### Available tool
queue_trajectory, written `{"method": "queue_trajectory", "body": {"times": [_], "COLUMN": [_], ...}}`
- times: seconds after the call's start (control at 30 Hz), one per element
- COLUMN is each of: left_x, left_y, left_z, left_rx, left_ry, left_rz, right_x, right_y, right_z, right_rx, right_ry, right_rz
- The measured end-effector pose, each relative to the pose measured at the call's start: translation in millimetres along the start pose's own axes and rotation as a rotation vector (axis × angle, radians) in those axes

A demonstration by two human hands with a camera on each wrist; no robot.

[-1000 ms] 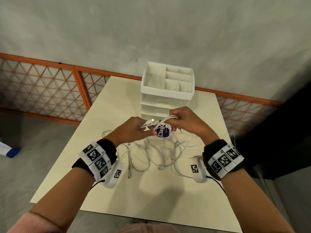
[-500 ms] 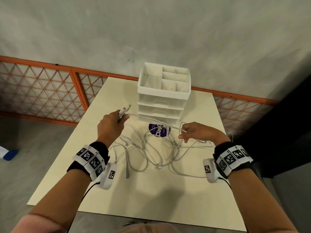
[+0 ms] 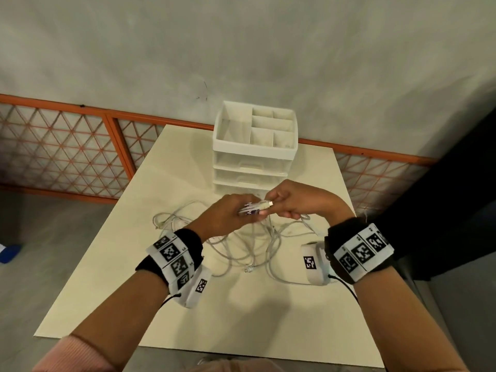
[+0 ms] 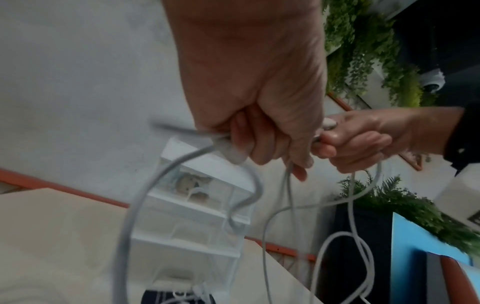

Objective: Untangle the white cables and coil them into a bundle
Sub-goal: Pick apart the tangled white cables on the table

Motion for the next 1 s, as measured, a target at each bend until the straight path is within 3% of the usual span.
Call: {"method": "queue_trajectory", "body": {"times": [0.13, 0.23, 0.33, 0.43, 0.53, 0.63, 0.7, 0.8, 0.87, 0.93, 1.0], "left_x": [-1, -1, 14, 50, 90, 116, 107, 58, 20, -9, -24], "left_y": [33, 85, 125, 136, 119, 87, 75, 72, 56, 35, 19], "left_z": [-2, -13, -24, -19, -15, -7, -6, -10, -6, 1, 7], "left_rx": [-0.153, -0.406, -0.644, -0.727, -0.652, -0.428, -0.364, -0.33, -0.199, -0.068, -0.023], "left_ry": [-0.067, -0.107, -0.063, 0.065, 0.281, 0.459, 0.399, 0.188, 0.068, -0.005, -0.06], "left_rz": [-0.017, -0.08, -0.142, -0.112, 0.031, 0.1, -0.011, -0.333, -0.487, -0.413, -0.258], "right_x": [-11, -42, -81, -103, -87, -61, -42, -17, -2, 12, 25], "right_y": [20, 40, 48, 58, 75, 88, 85, 65, 48, 36, 35], "right_z": [-14, -26, -37, -47, -61, -59, -52, -33, -21, -12, -8], "right_rx": [-0.039, -0.137, -0.214, -0.364, -0.526, -0.59, -0.538, -0.38, -0.298, -0.254, -0.26], "right_ry": [0.007, -0.046, -0.101, -0.09, -0.018, 0.06, 0.068, 0.076, 0.096, 0.119, 0.158], "right_rz": [0.072, 0.034, 0.009, 0.078, 0.065, 0.071, 0.014, -0.099, -0.109, -0.053, 0.005]}}
Point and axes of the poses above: each hand's wrist, its own z-axis towards the middle knuckle, its own y-axis out of the back of the hand, x = y × z, the point moved 10 cm from there along z, towards the middle knuckle, and after that the axes turned 14 degrees about y, right-handed, at the moved point
